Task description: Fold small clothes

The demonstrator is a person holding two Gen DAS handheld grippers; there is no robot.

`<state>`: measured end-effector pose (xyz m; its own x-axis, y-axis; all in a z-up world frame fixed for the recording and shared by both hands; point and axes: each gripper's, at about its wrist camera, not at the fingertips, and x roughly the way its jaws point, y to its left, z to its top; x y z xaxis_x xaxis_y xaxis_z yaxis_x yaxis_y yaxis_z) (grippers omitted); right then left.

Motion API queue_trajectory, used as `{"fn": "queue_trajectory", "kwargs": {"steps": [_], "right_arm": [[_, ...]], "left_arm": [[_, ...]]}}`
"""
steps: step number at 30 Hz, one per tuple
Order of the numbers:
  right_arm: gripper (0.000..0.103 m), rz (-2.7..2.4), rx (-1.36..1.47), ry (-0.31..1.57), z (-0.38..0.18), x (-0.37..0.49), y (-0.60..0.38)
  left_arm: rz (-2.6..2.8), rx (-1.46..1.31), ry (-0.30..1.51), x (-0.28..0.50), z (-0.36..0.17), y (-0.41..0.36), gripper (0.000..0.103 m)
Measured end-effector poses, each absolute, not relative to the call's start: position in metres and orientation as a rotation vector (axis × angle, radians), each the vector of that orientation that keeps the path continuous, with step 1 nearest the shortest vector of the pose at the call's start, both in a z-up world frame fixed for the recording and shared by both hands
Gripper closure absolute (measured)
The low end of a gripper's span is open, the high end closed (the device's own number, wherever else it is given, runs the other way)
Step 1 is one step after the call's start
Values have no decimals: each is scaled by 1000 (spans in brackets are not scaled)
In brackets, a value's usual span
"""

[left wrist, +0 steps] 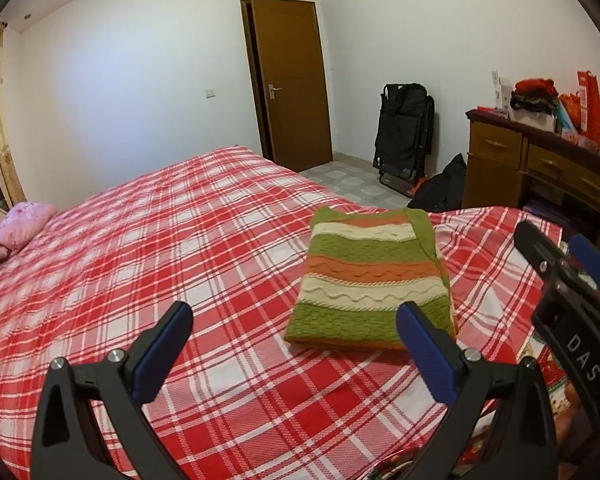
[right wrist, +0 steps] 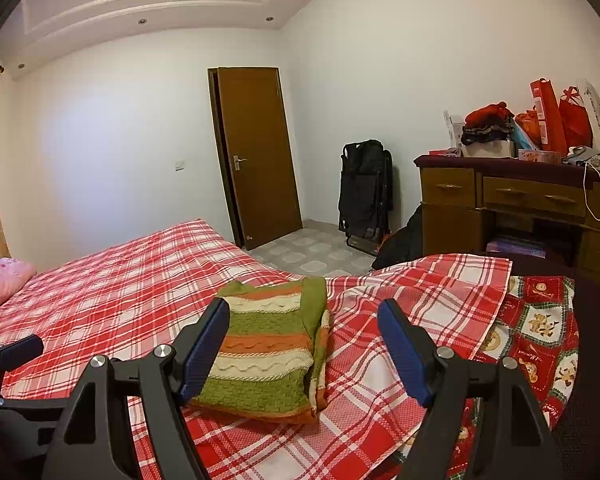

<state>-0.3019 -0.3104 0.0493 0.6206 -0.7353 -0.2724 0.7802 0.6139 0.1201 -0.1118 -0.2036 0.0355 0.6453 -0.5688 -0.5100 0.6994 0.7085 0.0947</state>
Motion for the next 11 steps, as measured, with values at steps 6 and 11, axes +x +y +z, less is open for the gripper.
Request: {"fn": "queue_trajectory", "kwargs": {"steps": [6,11], "right_arm": [[26,-879,248,208,48,-303,-311],[26,-882,250,215,48,-302,-312]], "left_arm": [[-746,268,465,-110,40,-201,0],[-736,279,465,-110,38,-203,0]]}}
